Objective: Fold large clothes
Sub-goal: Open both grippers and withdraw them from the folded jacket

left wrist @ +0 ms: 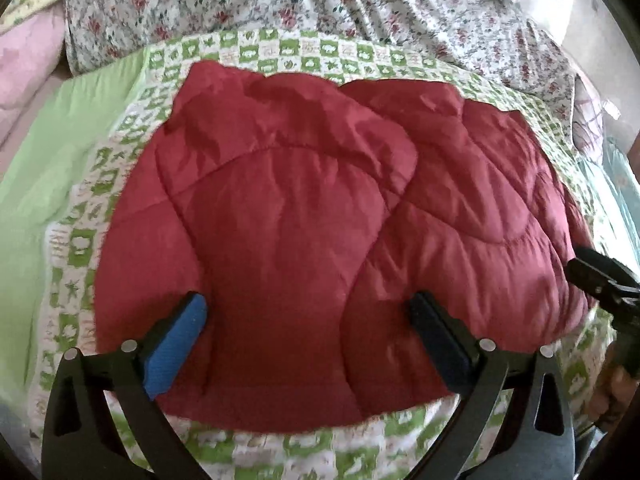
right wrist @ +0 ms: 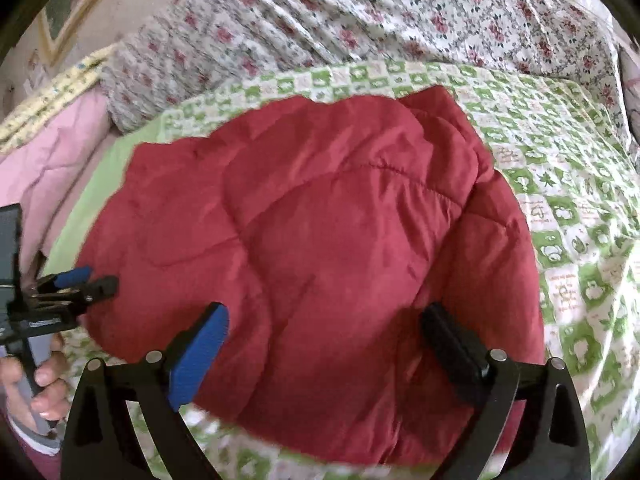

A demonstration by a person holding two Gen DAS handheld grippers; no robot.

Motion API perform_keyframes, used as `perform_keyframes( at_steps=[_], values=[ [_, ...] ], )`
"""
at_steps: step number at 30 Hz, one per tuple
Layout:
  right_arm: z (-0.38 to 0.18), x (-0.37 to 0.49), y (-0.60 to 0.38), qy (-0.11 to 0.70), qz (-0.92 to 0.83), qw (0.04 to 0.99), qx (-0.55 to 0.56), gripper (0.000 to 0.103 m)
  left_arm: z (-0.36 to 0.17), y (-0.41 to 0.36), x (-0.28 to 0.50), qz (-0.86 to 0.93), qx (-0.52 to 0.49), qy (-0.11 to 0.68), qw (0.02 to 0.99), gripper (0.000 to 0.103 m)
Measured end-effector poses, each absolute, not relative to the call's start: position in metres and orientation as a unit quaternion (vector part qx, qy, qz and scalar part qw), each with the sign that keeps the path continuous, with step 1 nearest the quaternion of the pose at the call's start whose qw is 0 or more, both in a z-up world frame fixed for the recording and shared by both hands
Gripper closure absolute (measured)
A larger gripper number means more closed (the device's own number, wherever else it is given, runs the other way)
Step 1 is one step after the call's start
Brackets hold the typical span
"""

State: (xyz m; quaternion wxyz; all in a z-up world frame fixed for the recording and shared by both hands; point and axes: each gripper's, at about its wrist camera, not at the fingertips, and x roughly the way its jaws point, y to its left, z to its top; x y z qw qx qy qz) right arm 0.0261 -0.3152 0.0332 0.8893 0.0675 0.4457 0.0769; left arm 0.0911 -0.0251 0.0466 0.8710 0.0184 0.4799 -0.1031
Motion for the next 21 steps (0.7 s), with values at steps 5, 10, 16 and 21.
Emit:
perform_keyframes(
  at_steps=[5, 10, 16, 21],
  values=[
    [0.048, -0.015, -0.298, 0.445, 0.088, 0.891, 0.021, 0.004, 0.052, -0.024, 0.050, -0.096, 0.056, 0.463, 0.879, 0.001],
    [0.040, -0.044, -0.289, 0.459, 0.091, 0.884, 0.000, 0.003, 0.041, -0.016, 0.020, -0.095, 0.054, 0.482, 0.869, 0.001],
    [0.025, -0.070, -0.279, 0.484, 0.097, 0.869, 0.005, 0.004, 0.039, -0.013, -0.002, -0.074, 0.045, 0.495, 0.865, 0.001],
    [0.047, -0.077, -0.263, 0.455, 0.093, 0.885, 0.018, 0.004, 0.056, -0.031, -0.013, -0.072, 0.037, 0.484, 0.872, 0.001]
  ],
)
